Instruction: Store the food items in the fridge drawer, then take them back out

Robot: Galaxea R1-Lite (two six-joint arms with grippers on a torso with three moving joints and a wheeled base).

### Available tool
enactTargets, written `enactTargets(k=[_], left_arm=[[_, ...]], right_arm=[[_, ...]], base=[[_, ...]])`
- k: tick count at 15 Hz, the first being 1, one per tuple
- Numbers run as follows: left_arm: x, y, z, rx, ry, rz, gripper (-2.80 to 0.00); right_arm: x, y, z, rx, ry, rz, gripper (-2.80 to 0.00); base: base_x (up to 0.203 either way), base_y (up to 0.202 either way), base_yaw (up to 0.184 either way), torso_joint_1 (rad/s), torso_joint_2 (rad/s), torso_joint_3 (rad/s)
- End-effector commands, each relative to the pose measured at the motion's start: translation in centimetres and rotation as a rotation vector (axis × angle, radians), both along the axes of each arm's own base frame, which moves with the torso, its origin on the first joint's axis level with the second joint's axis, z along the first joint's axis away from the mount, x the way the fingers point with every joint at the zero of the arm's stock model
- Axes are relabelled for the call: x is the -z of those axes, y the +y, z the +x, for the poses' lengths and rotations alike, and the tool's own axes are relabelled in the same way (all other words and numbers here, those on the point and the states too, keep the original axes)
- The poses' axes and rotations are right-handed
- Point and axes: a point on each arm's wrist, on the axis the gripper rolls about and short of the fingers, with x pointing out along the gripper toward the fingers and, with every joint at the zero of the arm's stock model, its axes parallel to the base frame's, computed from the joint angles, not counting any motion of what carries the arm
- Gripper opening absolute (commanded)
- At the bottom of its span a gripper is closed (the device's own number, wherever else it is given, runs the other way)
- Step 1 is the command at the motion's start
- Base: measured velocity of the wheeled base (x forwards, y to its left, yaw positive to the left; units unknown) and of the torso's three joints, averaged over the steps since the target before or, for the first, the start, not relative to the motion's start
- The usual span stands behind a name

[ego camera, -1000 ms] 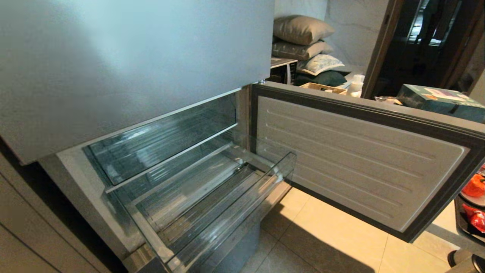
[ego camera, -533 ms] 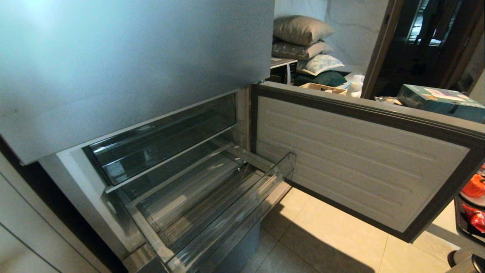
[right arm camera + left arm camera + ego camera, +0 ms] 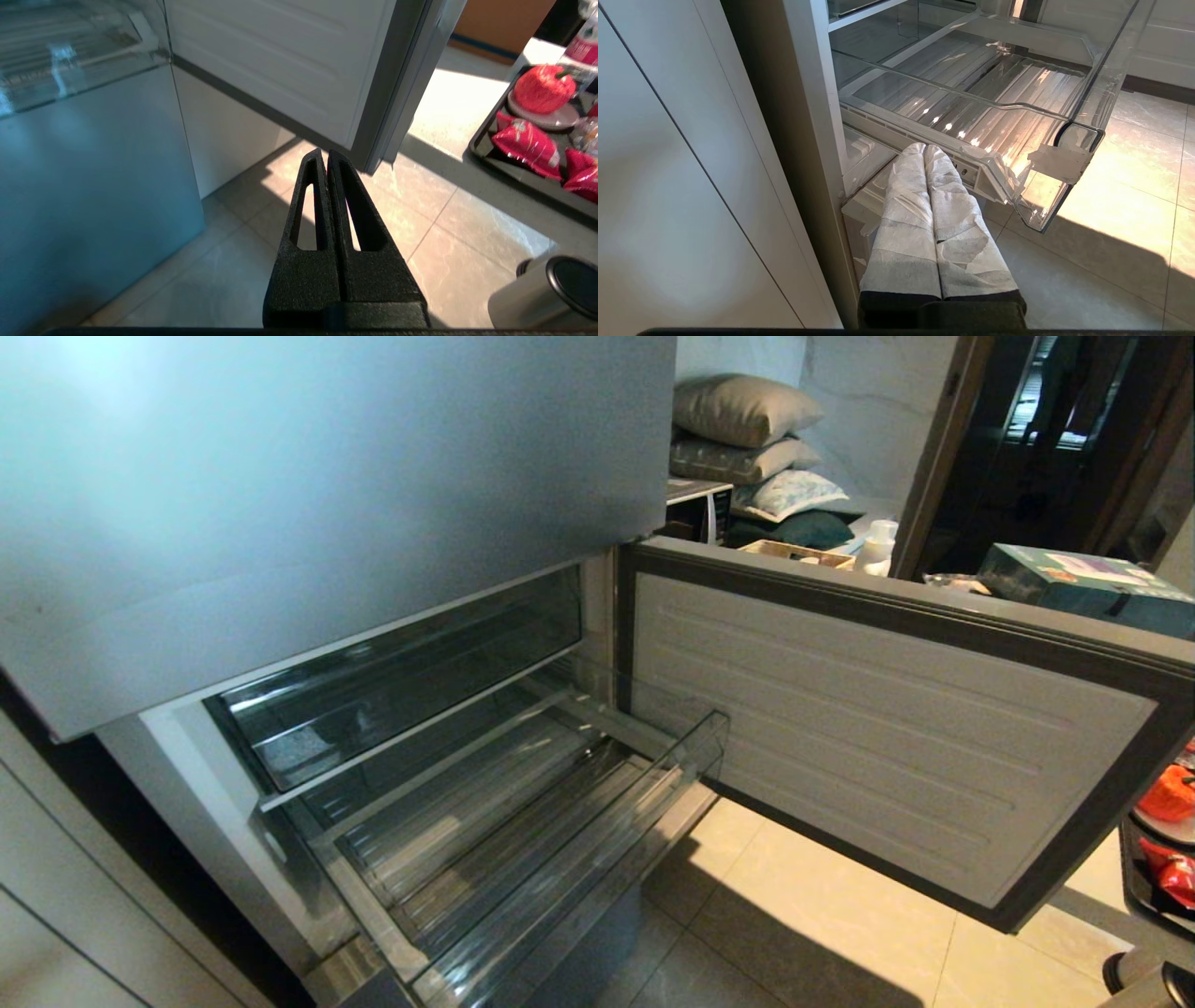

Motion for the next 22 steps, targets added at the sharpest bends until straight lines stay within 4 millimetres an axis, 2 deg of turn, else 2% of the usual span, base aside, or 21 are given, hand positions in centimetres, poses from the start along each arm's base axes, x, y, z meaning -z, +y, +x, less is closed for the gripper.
enactTargets(k=[1, 10, 22], left_arm=[[0.04, 0.00, 0.02, -0.001, 0.003, 0.000, -2.80], [0.04, 0.00, 0.02, -0.001, 0.003, 0.000, -2.80], [0.04, 0.00, 0.02, -0.001, 0.003, 0.000, -2.80]], right_arm=[[0.07, -0.01, -0.18, -0.001, -0.024, 0.004, -2.80], [0.06, -0.01, -0.17, 0.000, -0.023, 0.009, -2.80], [0.05, 0.00, -0.17, -0.003, -0.025, 0.012, -2.80]], base=[[0.000, 0.000, 0.000, 0.000, 0.00, 0.000], [0.000, 0.000, 0.000, 0.000, 0.00, 0.000], [0.001, -0.008, 0.158, 0.000, 0.00, 0.002]])
